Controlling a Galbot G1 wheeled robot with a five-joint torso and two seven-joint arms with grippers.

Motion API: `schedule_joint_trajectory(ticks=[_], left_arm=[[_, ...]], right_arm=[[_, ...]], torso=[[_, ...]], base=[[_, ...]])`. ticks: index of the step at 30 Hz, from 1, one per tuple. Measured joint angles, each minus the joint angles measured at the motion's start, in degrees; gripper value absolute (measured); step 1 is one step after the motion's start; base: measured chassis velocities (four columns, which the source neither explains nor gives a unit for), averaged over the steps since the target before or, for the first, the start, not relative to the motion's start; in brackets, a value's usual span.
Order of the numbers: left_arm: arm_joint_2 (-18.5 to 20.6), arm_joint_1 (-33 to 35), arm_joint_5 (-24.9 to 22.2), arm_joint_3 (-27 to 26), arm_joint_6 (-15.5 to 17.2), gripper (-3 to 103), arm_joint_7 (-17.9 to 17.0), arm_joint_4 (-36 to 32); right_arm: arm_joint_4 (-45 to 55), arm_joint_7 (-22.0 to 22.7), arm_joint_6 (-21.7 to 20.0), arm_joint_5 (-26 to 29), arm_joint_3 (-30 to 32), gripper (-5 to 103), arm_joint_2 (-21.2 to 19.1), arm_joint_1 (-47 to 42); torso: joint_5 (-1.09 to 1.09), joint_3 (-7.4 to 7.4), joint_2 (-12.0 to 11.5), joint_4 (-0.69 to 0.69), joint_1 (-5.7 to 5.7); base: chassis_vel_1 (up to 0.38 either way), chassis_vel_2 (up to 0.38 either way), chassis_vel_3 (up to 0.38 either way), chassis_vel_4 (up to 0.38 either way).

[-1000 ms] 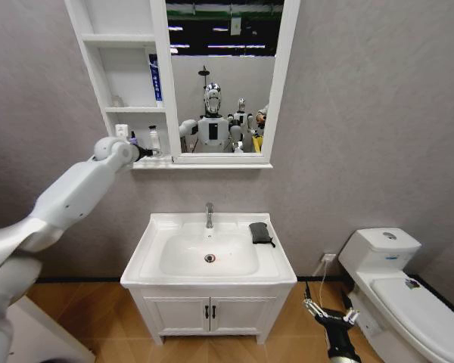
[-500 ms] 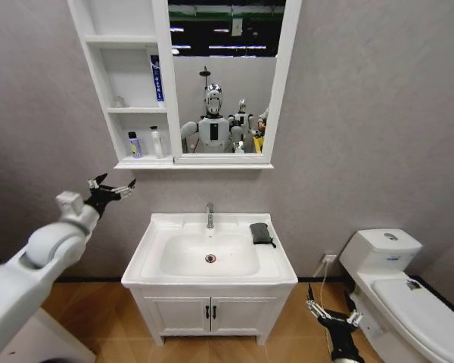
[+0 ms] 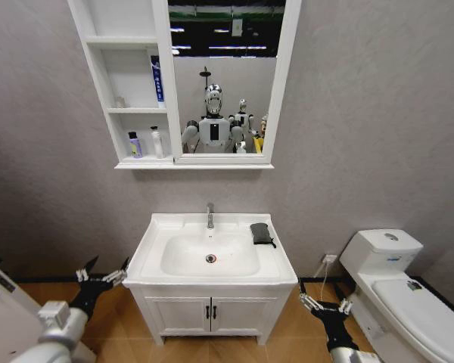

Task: Move facial cleanser and shampoo from washbasin to cabinet, then wipe washbasin with towel.

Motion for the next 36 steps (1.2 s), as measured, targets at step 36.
schedule_joint_trajectory(ticks=[36], left_arm=[[-5.57,2.97,4.97,2.42,-0.68,100,0.42,-4.51]], right_arm=[[-31.07,1.82,-24.8,31.58,-22.04,100,-23.38,58.24]], torso=[[-0.02,0.02,-0.02,0.01,0.02]], base=[[0.0,0.0,0.0,0.0]])
